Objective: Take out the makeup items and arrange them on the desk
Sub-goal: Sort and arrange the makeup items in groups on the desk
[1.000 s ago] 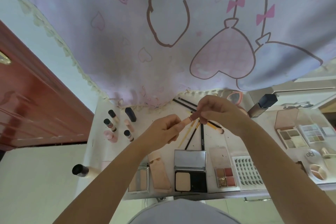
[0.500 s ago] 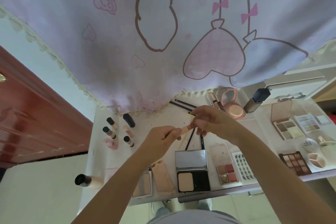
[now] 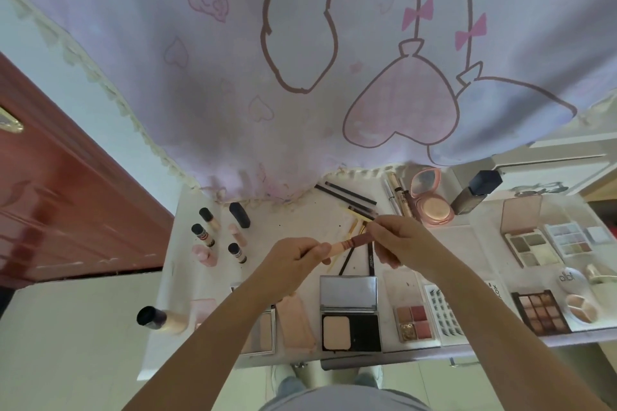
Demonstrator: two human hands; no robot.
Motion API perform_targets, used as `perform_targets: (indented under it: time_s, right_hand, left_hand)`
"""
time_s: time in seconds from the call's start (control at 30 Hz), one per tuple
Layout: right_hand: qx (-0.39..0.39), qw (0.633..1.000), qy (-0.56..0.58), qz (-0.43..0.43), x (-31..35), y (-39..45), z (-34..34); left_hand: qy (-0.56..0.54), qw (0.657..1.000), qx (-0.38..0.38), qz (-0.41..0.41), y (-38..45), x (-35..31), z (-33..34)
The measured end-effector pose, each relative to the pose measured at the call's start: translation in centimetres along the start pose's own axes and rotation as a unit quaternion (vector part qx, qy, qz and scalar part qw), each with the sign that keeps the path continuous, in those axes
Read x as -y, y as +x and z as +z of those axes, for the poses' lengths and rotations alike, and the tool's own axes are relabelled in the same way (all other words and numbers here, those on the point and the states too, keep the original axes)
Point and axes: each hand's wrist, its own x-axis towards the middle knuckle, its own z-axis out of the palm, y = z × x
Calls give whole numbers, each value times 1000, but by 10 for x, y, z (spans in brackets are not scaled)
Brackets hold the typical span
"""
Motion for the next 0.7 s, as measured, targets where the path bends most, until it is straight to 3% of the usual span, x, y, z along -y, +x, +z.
perform_targets:
  time_s: [0.2,0.33,0.6,0.7]
  right_hand:
    - [1,992,122,-32,-10,-1,-5]
    - [-53,994,91,32,-19,2,4]
    - [-93,983,159,18,-32,5,0]
    - [-117,972,202,24,-36,9,-2]
  left_hand:
    - [-9,1000,8,-19,3,3,2]
    - [0,999,39,-24,7,5,9]
    - [1,996,87,-31,20,10,16]
    - [-64,992,96,-55,28,9,19]
